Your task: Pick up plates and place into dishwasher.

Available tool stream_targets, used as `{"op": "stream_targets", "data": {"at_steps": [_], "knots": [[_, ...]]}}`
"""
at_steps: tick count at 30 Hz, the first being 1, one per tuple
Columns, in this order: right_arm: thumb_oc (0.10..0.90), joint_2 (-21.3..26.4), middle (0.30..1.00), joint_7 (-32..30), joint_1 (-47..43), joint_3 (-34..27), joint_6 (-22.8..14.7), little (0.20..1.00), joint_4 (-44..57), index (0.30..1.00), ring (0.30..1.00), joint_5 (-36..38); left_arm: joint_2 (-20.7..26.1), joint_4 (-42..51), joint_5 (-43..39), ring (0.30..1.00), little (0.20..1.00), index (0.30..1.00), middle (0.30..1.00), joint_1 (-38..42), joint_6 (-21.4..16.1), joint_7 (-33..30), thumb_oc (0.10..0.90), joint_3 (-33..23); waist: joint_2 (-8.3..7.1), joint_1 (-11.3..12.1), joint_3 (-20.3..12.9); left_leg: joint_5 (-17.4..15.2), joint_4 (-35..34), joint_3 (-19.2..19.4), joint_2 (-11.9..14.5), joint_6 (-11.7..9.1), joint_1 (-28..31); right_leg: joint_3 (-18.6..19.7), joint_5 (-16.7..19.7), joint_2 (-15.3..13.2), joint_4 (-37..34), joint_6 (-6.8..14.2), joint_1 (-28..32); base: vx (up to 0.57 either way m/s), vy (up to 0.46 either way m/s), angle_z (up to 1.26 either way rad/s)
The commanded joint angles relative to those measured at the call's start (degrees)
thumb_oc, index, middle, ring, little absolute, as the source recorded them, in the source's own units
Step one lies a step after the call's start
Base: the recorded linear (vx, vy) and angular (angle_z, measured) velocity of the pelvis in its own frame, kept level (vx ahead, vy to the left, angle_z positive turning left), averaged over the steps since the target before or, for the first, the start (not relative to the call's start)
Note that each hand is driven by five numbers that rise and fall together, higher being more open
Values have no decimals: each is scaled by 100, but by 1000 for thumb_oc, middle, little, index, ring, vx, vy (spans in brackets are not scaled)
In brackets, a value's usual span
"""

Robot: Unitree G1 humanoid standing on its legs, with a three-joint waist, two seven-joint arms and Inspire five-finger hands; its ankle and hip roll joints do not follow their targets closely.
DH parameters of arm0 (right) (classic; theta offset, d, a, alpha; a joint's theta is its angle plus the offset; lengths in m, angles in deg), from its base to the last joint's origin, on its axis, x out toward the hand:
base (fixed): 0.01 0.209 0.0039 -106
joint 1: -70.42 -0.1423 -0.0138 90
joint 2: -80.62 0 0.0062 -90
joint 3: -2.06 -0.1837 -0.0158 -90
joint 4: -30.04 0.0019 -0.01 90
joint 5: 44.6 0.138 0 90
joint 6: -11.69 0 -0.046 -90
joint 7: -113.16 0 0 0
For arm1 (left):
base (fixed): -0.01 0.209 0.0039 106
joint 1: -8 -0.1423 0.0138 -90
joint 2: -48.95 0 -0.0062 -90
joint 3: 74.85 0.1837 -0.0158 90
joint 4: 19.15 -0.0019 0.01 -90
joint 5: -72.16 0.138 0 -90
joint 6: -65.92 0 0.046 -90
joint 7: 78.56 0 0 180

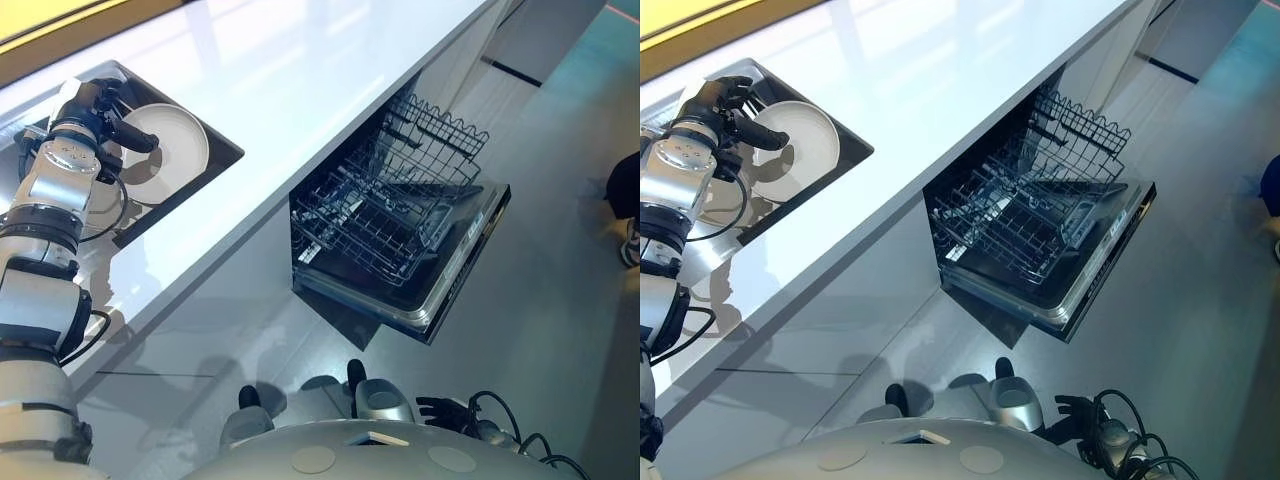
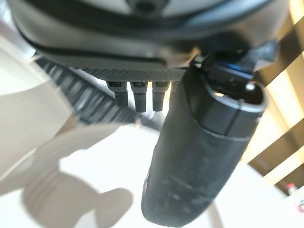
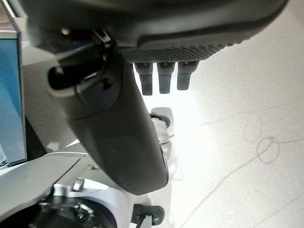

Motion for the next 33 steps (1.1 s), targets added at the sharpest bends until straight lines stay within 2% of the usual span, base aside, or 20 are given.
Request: {"op": "stream_targets", "data": {"at_steps": [1, 14, 19, 20, 21, 22, 25, 26, 29, 33], "knots": [[800, 334, 900, -107, 82, 90, -182, 900, 160, 900, 900, 258, 523, -120, 411, 900, 900, 900, 900, 1027, -130, -50, 800, 189, 240, -157, -4, -664, 50, 275, -935, 1130, -70, 252, 135, 486, 612, 349, -711, -52, 4, -7], [800, 357, 900, -96, -70, 190, -263, 900, 270, 900, 900, 491, 613, -567, 744, 900, 900, 900, 900, 1547, -93, -121, 800, 503, 155, -189, 281, -596, 119, 314, -915, 1120, -362, 340, 207, 518, 561, 327, -864, -35, 10, 4], [800, 395, 900, -73, -137, 210, -264, 900, 279, 900, 900, 476, 613, -608, 418, 900, 900, 900, 900, 1667, -55, 135, 800, 578, 160, -204, 335, -575, 115, 329, -909, 1106, -408, 363, 230, 520, 575, 326, -908, -36, 21, 2], [800, 399, 900, -75, -139, 213, -260, 900, 281, 900, 900, 460, 587, -567, 216, 811, 796, 811, 811, 1641, -7, 340, 696, 561, 177, -202, 341, -570, 112, 327, -912, 1101, -409, 363, 233, 519, 587, 329, -922, -19, 34, 2], [800, 406, 900, -63, -139, 184, -261, 900, 284, 900, 900, 403, 563, -484, -189, 455, 381, 455, 455, 1619, 73, 791, 281, 540, 197, -203, 358, -566, 94, 319, -918, 1098, -389, 358, 221, 517, 579, 329, -901, -13, 42, 1], [800, 411, 900, -64, -138, 167, -254, 900, 286, 900, 900, 393, 540, -438, -391, 342, 249, 342, 342, 1599, 137, 1113, 149, 537, 218, -207, 374, -585, 78, 308, -924, 1102, -354, 342, 198, 511, 579, 335, -869, -17, 40, 0], [800, 430, 900, -64, -176, 71, -243, 900, 276, 900, 900, 347, 494, -277, -906, 300, 200, 300, 300, 1526, 299, 2073, 100, 560, 287, -186, 391, -541, 27, 327, -925, 1078, -348, 333, 216, 497, 552, 320, -873, -42, 48, 4], [800, 474, 900, -62, -222, 8, -240, 900, 264, 900, 900, 317, 487, -204, -1126, 300, 200, 300, 300, 1498, 281, 2510, 100, 619, 355, -189, 431, -547, 9, 311, -935, 1072, -326, 301, 183, 477, 551, 316, -855, -73, 75, 2], [800, 532, 900, -52, -289, -88, -232, 900, 258, 900, 900, 214, 514, 21, -1720, 300, 200, 300, 300, 1460, 389, 2949, 100, 662, 458, -181, 454, -519, -55, 292, -957, 1049, -301, 278, 174, 460, 528, 302, -861, -65, 71, 3], [800, 574, 900, -30, -331, -163, -247, 900, 223, 900, 900, 130, 582, 69, -2040, 300, 200, 300, 300, 1465, 423, 3194, 100, 622, 524, -162, 428, -470, -108, 286, -975, 1022, -297, 255, 186, 446, 484, 289, -857, -45, 35, 3]]}}
